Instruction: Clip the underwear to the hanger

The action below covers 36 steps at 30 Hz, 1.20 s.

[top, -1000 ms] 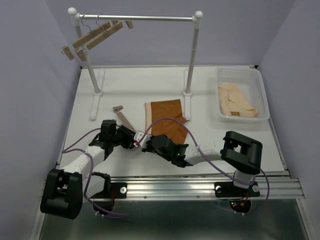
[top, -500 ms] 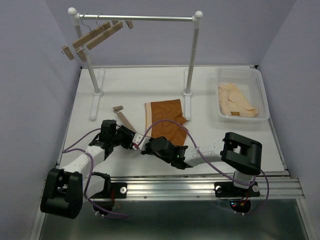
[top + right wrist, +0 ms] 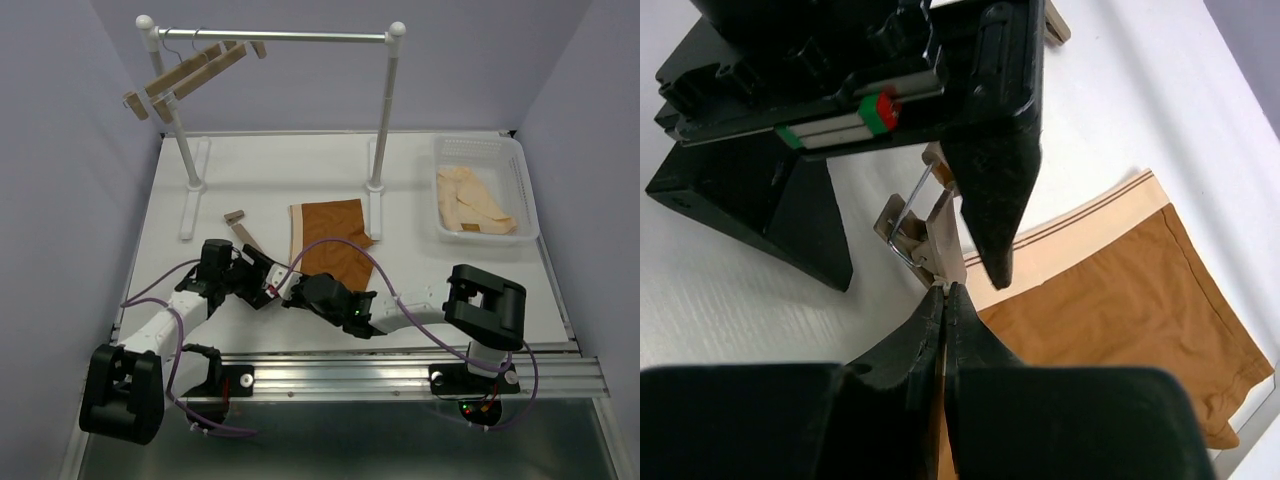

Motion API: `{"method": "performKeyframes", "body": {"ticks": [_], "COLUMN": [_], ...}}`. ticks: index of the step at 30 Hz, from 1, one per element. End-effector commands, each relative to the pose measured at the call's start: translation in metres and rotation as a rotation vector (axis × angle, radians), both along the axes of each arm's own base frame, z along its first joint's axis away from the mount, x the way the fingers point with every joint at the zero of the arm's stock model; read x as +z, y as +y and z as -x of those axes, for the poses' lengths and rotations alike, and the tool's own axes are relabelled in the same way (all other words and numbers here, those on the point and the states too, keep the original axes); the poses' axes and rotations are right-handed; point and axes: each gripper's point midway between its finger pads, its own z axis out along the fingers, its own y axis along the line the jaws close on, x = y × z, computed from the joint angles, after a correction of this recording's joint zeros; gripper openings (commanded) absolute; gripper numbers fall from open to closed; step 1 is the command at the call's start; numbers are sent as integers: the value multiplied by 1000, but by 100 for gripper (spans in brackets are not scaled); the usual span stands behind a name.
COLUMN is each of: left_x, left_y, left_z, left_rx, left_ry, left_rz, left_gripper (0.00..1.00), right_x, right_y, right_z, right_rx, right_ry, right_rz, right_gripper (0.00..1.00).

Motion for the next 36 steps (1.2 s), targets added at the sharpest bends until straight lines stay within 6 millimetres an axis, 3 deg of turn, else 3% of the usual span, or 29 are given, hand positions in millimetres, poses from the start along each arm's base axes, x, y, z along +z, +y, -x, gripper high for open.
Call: {"method": "performKeyframes", "body": {"ticks": [1, 3, 6, 12, 19, 22, 27, 28, 31, 36], "left_x": [25, 25, 25, 30, 34, 33, 36, 37, 31, 16], "left_y": [2, 5, 10, 26, 46, 54, 65, 68, 78, 102], "left_z": [-13, -13, -13, -13, -12, -9, -9, -10, -10, -11], "left_rx": [0, 8, 25, 72, 128, 152, 191, 199, 235, 304], "left_ry": [-84, -82, -80, -79, -87, -88, -114, -129, -124, -112], "left_rz": [-33, -55, -77, -156, -252, -281, -318, -326, -366, -434], "left_gripper": [87, 98, 99, 99, 99, 99, 99, 99, 99, 99], "right_x": [31, 27, 23, 20, 31, 41, 56, 57, 58, 66], "right_y": [-1, -4, -5, -3, -9, -16, -42, -52, -75, -82], "right_z": [2, 6, 15, 40, 37, 29, 3, -13, -33, -42], "right_rx": [-21, -18, 11, 87, 15, -52, -157, -184, -230, -242], "right_ry": [-16, 10, 59, 197, 243, 238, 306, 332, 414, 406], "right_rz": [-101, -96, -103, -144, -209, -251, -371, -393, -457, -477], "right_gripper": [2, 8, 18, 58, 80, 98, 100, 100, 100, 100]}}
